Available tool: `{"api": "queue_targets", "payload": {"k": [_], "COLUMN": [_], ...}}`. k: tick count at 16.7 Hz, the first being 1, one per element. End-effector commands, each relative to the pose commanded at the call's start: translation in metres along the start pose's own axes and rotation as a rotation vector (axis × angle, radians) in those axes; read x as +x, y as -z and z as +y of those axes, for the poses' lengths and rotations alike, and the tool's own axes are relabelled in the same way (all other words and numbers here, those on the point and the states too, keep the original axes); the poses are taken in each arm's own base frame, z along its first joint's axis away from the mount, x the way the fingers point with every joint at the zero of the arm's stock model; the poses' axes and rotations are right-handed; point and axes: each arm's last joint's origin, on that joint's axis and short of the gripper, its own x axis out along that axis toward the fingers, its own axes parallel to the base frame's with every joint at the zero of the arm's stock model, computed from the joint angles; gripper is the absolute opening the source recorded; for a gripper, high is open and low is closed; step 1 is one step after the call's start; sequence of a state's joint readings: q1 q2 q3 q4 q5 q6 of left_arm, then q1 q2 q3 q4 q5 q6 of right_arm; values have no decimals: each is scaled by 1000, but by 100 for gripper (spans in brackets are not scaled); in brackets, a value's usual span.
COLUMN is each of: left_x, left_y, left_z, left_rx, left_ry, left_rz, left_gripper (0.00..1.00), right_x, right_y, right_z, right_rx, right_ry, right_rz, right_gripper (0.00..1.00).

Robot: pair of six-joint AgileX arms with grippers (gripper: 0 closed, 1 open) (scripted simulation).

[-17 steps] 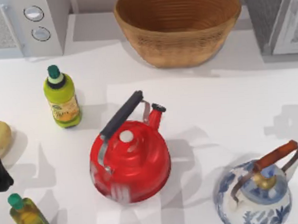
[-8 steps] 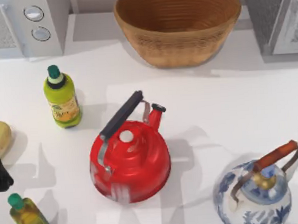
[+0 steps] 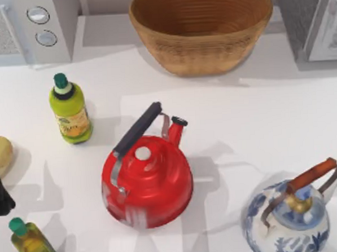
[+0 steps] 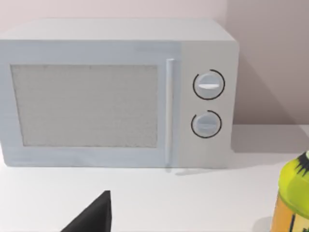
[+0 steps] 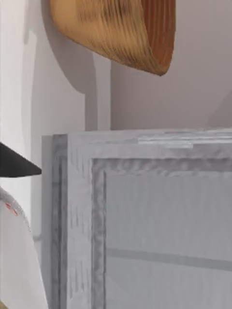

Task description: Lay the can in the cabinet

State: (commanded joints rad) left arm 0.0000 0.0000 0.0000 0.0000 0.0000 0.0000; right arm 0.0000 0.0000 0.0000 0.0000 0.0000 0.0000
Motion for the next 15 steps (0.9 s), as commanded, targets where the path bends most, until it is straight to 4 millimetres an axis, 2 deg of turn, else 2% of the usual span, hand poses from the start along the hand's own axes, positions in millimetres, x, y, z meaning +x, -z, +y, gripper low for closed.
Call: {"api": "queue_targets", "payload": {"k": [4, 7, 10, 15], "left_x": [0, 0, 0, 0], "left_y": [0, 0, 0, 0], "left_z": [0, 0, 0, 0], "left_rx": [0, 0, 0, 0], "left_ry": [0, 0, 0, 0], "left_rz": [0, 0, 0, 0], "left_gripper": [100, 100, 100, 100], "right_x": [0, 2, 10, 39], "right_y": [-7, -38, -92, -213], "right_z": [1, 2, 5, 13], "right_rx": [2, 1, -1, 0], "right_ry": [-4, -4, -2, -1], "right_rz": [13, 35, 51, 5], "right_gripper": [0, 0, 0, 0]}}
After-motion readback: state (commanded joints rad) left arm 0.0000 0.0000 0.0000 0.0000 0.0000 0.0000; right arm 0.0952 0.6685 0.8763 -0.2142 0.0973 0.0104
